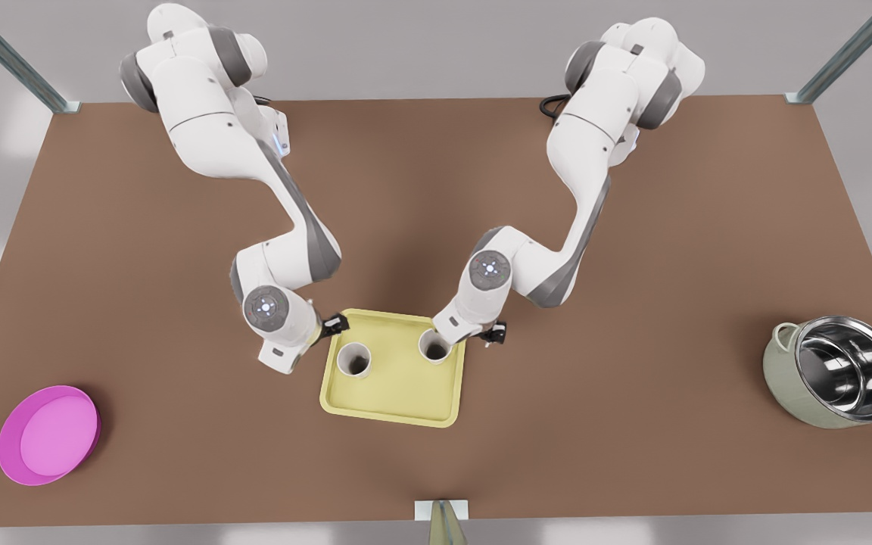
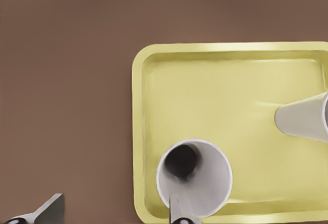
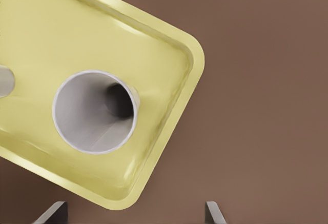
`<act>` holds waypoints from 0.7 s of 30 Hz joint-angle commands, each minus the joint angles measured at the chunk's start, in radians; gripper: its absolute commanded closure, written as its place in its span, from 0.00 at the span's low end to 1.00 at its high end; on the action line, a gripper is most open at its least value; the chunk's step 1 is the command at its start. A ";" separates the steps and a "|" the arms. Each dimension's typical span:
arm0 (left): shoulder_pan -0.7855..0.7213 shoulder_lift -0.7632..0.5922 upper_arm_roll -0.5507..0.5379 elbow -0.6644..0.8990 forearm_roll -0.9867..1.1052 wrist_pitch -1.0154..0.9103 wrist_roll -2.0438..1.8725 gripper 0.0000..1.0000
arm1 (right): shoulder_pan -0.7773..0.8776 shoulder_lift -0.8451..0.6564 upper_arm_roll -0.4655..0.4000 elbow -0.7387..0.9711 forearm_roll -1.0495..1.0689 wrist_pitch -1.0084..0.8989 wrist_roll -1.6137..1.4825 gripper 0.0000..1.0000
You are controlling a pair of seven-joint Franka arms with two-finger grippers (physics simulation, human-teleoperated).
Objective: Use the left arm to pick up the white IKEA cup from the tray and place it on the middle-left position; use the right arm to pick up the white IKEA cup from the tray and place it on the middle-right position
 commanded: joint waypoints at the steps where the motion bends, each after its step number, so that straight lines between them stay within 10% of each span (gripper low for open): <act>1: -0.001 0.022 0.003 0.006 0.005 0.112 -0.188 0.00 | 0.009 0.036 0.000 0.002 0.016 0.158 0.177 0.00; 12: -0.039 0.122 0.002 0.006 0.003 0.181 -0.197 0.00 | 0.006 0.134 -0.001 -0.002 0.013 0.361 0.165 0.02; 17: -0.047 0.120 0.000 0.007 -0.009 0.190 -0.214 0.67 | 0.010 0.145 0.005 -0.015 0.016 0.359 0.165 0.38; 21: -0.049 0.122 -0.005 0.009 -0.011 0.193 -0.246 0.90 | 0.010 0.149 0.005 -0.015 0.016 0.359 0.165 0.69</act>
